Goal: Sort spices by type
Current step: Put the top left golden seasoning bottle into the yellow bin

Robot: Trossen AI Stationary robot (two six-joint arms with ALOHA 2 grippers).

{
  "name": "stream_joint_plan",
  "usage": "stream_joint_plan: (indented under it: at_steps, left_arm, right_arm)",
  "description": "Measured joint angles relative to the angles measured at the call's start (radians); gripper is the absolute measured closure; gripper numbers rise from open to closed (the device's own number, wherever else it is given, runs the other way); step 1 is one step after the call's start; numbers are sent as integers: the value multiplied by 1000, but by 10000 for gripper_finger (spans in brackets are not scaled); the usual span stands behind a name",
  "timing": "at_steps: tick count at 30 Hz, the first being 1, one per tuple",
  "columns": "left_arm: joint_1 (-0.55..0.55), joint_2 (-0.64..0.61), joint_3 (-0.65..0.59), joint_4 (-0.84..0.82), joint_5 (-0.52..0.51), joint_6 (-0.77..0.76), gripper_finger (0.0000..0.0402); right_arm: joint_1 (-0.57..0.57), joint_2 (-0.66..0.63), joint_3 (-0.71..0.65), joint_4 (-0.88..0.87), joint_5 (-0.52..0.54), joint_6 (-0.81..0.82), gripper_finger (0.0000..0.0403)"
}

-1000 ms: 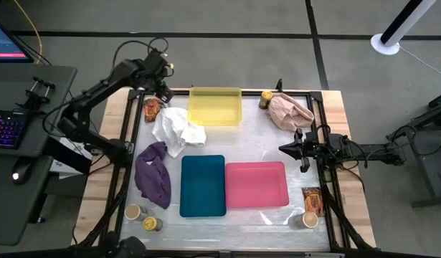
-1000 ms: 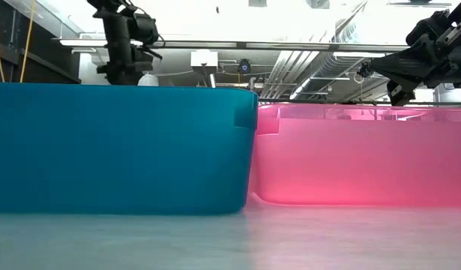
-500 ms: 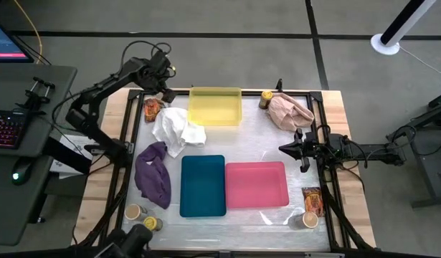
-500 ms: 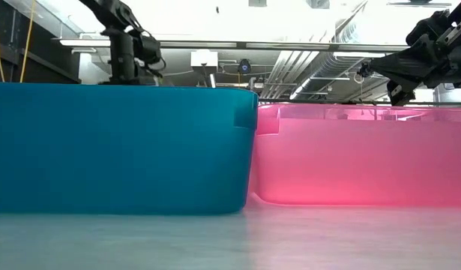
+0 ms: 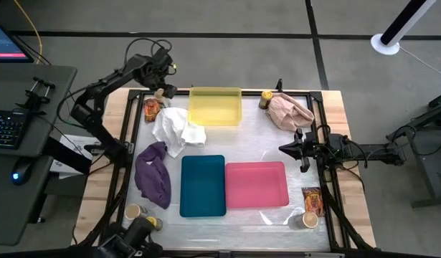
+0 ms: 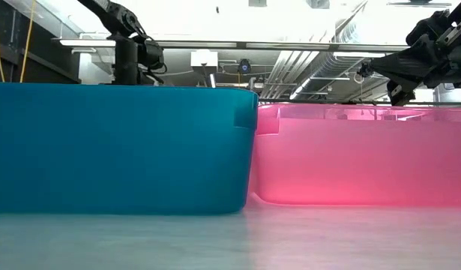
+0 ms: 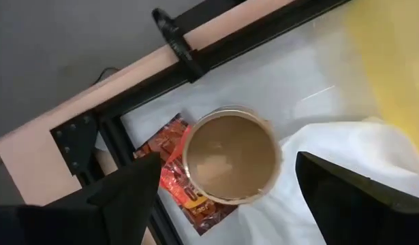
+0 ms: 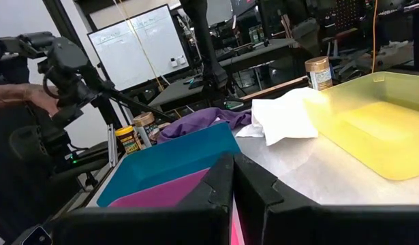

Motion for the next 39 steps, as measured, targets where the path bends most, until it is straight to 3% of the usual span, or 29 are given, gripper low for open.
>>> stream_joint_plan:
  at_steps: [4, 9, 17, 28, 39]
  left_arm:
    - [31, 18, 0, 12, 5, -27, 74]
    - [55, 47, 0, 9, 101, -38, 74]
    - [62, 62, 2, 15, 160, -39, 74]
    - [62, 65, 75, 10, 147, -11, 74]
    - [62, 68, 55, -10, 155, -37, 74]
  right_arm:
    - [0, 0, 0, 0, 0, 0, 398]
    - [0, 0, 0, 0, 0, 0, 399]
    - [0, 0, 0, 0, 0, 0, 399]
    - [0, 0, 0, 0, 0, 0, 399]
    - [0, 0, 0, 0, 0, 0, 398]
